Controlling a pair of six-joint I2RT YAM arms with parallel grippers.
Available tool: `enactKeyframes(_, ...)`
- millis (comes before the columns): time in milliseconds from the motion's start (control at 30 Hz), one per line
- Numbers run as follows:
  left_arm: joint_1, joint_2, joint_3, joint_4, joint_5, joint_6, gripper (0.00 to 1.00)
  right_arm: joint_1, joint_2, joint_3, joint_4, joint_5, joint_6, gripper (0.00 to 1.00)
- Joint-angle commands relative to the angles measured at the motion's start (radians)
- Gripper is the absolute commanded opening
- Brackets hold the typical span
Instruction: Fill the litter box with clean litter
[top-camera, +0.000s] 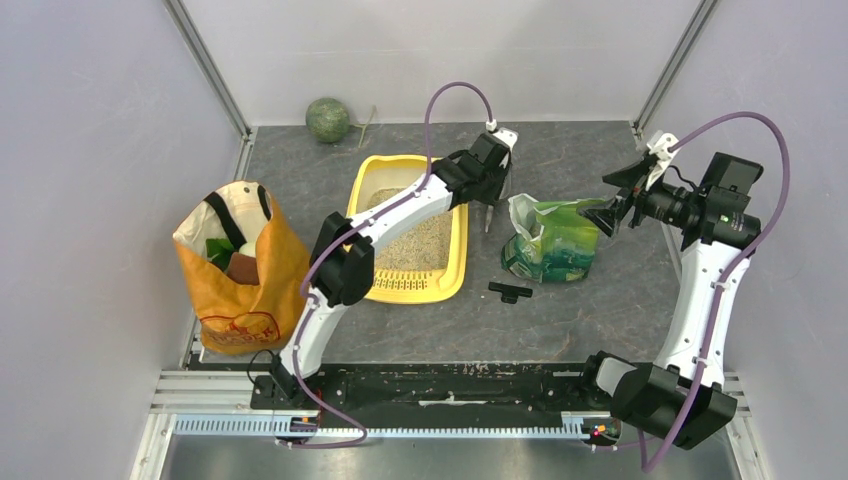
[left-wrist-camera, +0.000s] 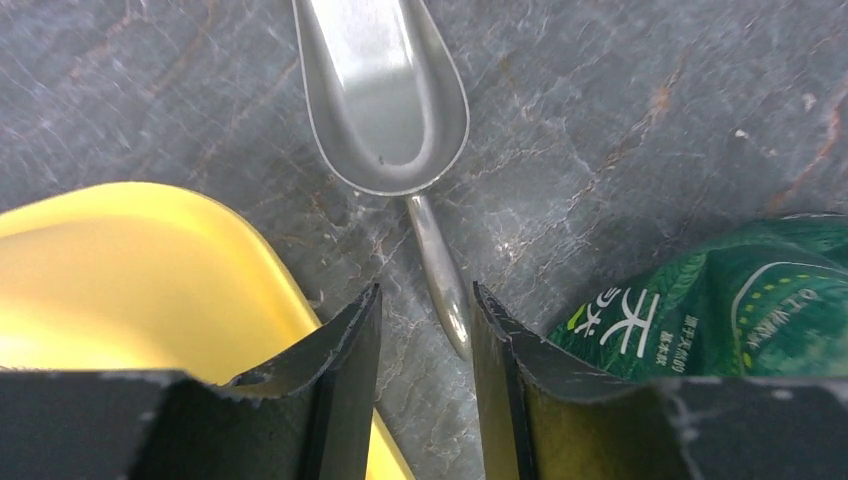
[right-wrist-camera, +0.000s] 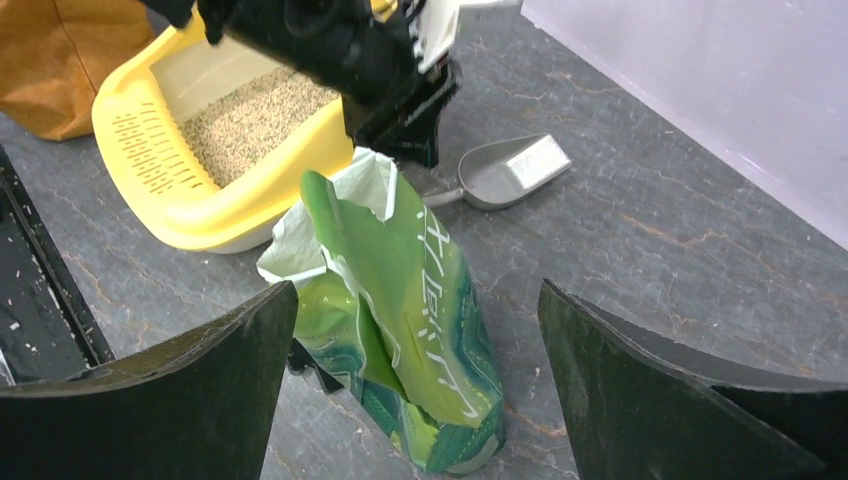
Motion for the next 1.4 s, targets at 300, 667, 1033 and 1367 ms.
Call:
enactKeyframes(300, -0.011, 0.115, 0.052, -0.039, -0.039, -0.159, 0.54, -0.007, -0.017, 0.068, 0.096, -0.037, 0.149, 0.97)
enactKeyframes(667, -0.013, 0.19, 0.089, -0.029, -0.068, -0.208, 0.58, -0.007, -0.036, 0.057, 0.124, -0.041, 0.174, 0.97)
enactKeyframes(1033, -0.016, 0.249, 0.12, -0.036, -0.099, -0.239, 0.58, -0.007, -0.039, 0.058, 0.148, -0.024, 0.202, 0.97)
enactKeyframes(1367, -0.016, 0.276, 0.13, -0.048, -0.131, -0.25, 0.5, -0.007, -0.056, 0.049, 0.158, -0.01, 0.202, 0.97)
